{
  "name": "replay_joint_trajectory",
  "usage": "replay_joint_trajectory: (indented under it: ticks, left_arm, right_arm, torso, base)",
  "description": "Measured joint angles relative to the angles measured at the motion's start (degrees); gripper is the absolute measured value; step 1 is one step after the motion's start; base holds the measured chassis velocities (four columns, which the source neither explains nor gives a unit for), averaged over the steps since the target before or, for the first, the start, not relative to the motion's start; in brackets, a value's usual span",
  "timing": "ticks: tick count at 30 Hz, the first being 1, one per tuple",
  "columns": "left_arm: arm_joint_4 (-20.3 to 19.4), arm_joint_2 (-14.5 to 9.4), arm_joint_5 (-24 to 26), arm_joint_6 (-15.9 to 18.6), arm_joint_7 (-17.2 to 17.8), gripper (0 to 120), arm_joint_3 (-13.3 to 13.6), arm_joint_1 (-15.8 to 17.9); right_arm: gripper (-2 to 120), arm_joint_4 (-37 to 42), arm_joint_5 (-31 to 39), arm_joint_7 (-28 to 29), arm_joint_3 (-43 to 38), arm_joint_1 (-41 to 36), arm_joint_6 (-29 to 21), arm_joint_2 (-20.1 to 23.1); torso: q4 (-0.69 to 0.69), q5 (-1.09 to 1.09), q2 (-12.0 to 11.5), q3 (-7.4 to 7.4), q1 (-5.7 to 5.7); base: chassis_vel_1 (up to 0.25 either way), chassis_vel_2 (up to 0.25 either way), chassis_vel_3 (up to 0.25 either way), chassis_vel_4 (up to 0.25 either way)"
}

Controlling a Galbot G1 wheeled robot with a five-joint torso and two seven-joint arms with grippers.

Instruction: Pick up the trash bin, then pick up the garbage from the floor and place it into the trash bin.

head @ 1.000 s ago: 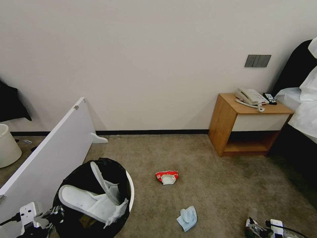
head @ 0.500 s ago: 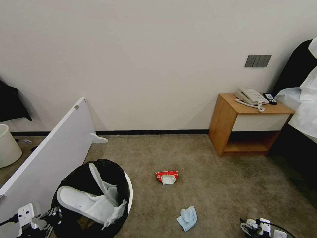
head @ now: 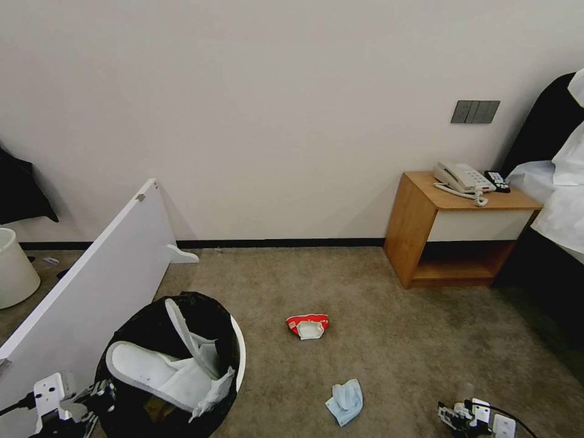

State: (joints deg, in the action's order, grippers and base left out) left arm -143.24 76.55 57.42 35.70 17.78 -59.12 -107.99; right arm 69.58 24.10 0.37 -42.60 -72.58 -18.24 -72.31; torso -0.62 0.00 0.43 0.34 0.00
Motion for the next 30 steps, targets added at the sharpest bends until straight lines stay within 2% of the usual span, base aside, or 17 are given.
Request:
replay_joint_trajectory:
  ticks: [9, 10, 11, 14, 15, 16, 17, 19, 21, 22, 26, 30]
  left_arm:
    - [0.00, 0.02, -0.05, 0.01, 0.04, 2, -0.02, 0.03]
    - [0.00, 0.03, -0.06, 0.01, 0.06, 2, -0.01, 0.06]
    - [0.00, 0.03, -0.06, 0.01, 0.06, 2, -0.01, 0.06]
    - [0.00, 0.03, -0.06, 0.02, 0.08, 2, 0.00, 0.10]
    - [0.00, 0.03, -0.06, 0.02, 0.08, 2, 0.00, 0.10]
    - [0.00, 0.03, -0.06, 0.02, 0.09, 2, 0.00, 0.11]
    - [0.00, 0.03, -0.06, 0.02, 0.09, 2, 0.00, 0.11]
    - [0.00, -0.03, -0.06, 0.02, 0.11, 2, -0.03, 0.11]
    - [0.00, -0.06, -0.06, 0.02, 0.11, 2, -0.04, 0.10]
    - [0.00, -0.05, -0.06, 0.02, 0.12, 2, -0.04, 0.10]
    - [0.00, -0.03, -0.06, 0.02, 0.13, 2, -0.05, 0.08]
    - [0.00, -0.05, -0.05, 0.02, 0.13, 2, -0.08, 0.07]
  right_arm:
    - [97, -2.19, -1.12, 0.73, -0.22, 1.66, -0.30, -0.11]
    - [92, -2.65, -1.25, 1.06, -0.29, 1.97, -0.59, -0.12]
    - [92, -2.65, -1.25, 1.06, -0.29, 1.97, -0.59, -0.12]
    - [77, -3.87, -1.63, 1.17, -0.51, 2.46, -0.90, -0.11]
    - [77, -3.87, -1.63, 1.17, -0.51, 2.46, -0.90, -0.11]
    - [70, -4.36, -1.74, 1.17, -0.63, 2.63, -0.97, -0.09]
    - [70, -4.36, -1.74, 1.17, -0.63, 2.63, -0.97, -0.09]
    - [57, -4.98, -1.82, 1.17, -0.79, 2.84, -1.14, 0.00]
    - [53, -5.15, -1.88, 1.15, -0.87, 2.93, -1.14, 0.03]
    - [46, -5.37, -2.05, 1.08, -1.02, 2.98, -1.13, 0.04]
    - [38, -5.63, -2.24, 0.83, -1.17, 2.76, -0.97, 0.12]
    - [35, -5.62, -2.24, 0.78, -1.42, 2.62, -0.97, 0.23]
  torso:
    - [0.00, 0.00, 0.00, 0.00, 0.00]
    - [0.00, 0.00, 0.00, 0.00, 0.00]
    - [0.00, 0.00, 0.00, 0.00, 0.00]
    - [0.00, 0.00, 0.00, 0.00, 0.00]
    - [0.00, 0.00, 0.00, 0.00, 0.00]
    - [0.01, 0.00, 0.00, 0.00, 0.00]
    - [0.01, 0.00, 0.00, 0.00, 0.00]
    - [0.00, 0.00, 0.00, 0.00, 0.00]
    - [0.00, 0.00, 0.00, 0.00, 0.00]
    - [0.01, -0.01, 0.00, 0.00, 0.00]
    - [0.00, -0.01, 0.00, -0.01, 0.00]
    - [0.01, -0.01, 0.00, -0.01, 0.00]
  base:
    - [0.000, 0.000, 0.000, 0.000]
    - [0.000, 0.000, 0.000, 0.000]
    - [0.000, 0.000, 0.000, 0.000]
    - [0.000, 0.000, 0.000, 0.000]
    - [0.000, 0.000, 0.000, 0.000]
    - [0.000, 0.000, 0.000, 0.000]
    - [0.000, 0.000, 0.000, 0.000]
    - [0.000, 0.000, 0.000, 0.000]
    - [0.000, 0.000, 0.000, 0.000]
    - [0.000, 0.000, 0.000, 0.000]
    - [0.000, 0.000, 0.000, 0.000]
    - [0.000, 0.000, 0.000, 0.000]
